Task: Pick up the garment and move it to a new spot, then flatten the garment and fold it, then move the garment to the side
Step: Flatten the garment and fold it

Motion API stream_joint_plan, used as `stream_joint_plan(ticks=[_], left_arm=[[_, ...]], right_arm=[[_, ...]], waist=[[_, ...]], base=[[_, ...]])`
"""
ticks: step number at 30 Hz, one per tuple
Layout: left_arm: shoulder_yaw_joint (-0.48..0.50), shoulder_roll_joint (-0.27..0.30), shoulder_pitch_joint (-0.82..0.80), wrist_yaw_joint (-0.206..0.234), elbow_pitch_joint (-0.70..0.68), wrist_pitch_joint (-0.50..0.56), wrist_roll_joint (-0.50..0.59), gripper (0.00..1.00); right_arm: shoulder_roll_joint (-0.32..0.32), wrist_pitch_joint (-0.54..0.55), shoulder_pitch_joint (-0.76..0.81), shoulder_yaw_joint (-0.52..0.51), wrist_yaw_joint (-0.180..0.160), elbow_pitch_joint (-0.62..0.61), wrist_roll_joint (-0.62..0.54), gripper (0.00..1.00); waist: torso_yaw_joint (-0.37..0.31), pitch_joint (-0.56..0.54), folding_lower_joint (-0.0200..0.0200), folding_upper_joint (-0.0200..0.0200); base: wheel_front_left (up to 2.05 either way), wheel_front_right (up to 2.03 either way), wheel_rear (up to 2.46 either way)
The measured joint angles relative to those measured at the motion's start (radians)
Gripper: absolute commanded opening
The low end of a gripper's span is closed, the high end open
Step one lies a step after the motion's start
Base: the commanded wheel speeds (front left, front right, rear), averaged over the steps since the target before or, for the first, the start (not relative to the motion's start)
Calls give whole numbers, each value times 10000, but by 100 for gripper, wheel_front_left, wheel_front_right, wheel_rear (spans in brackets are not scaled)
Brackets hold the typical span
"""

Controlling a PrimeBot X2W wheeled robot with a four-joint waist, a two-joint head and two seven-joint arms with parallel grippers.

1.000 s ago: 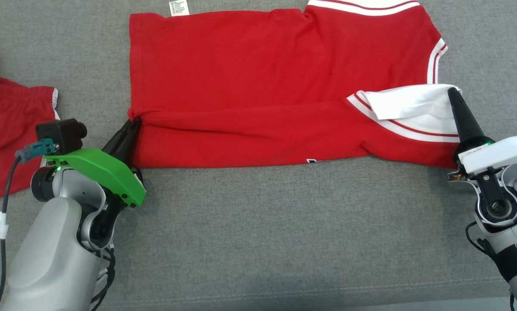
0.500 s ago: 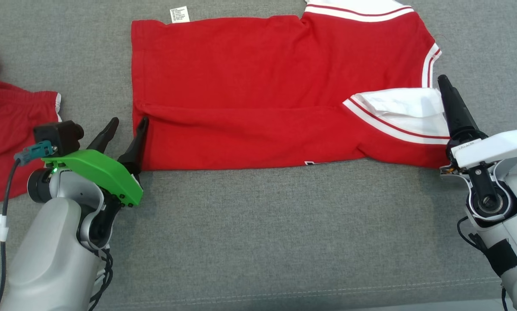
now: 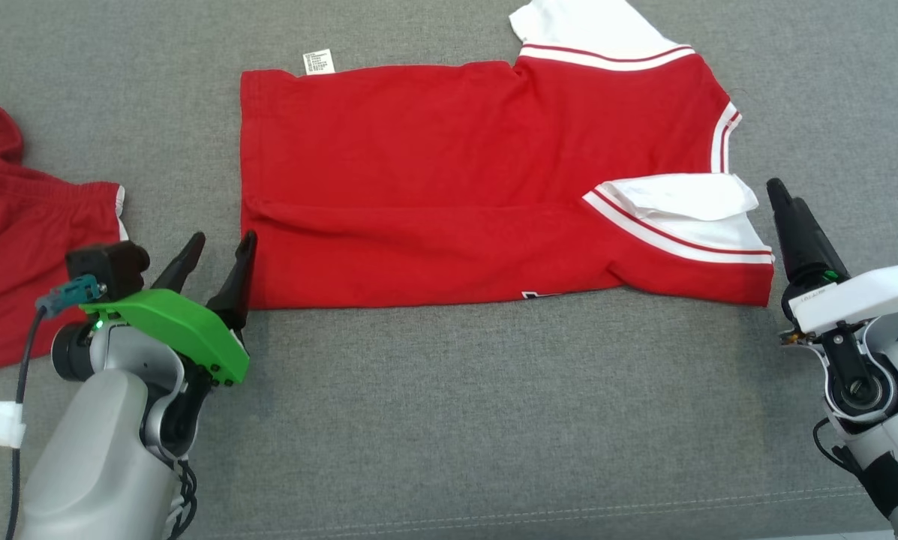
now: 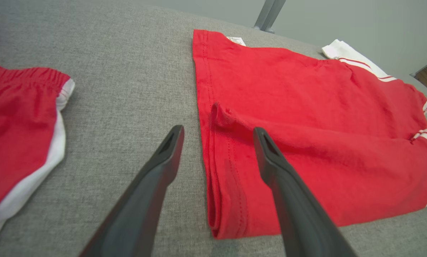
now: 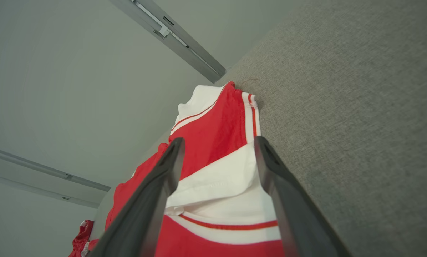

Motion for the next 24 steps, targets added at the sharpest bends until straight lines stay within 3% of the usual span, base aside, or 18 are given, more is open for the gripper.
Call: stream_joint_plan(ticks=[11, 24], left_arm=[[-169, -6, 703, 0, 213, 75, 4, 100], [-182, -48, 735, 2, 125, 297, -27, 100]], right_arm=[[-86, -8, 746, 384, 0, 407, -265, 100], [69, -13, 832, 623, 0, 991, -385, 100]], waist=[[-148, -494, -1, 0], [-155, -302, -1, 0]], base=[[0, 0, 0], [0, 0, 0]])
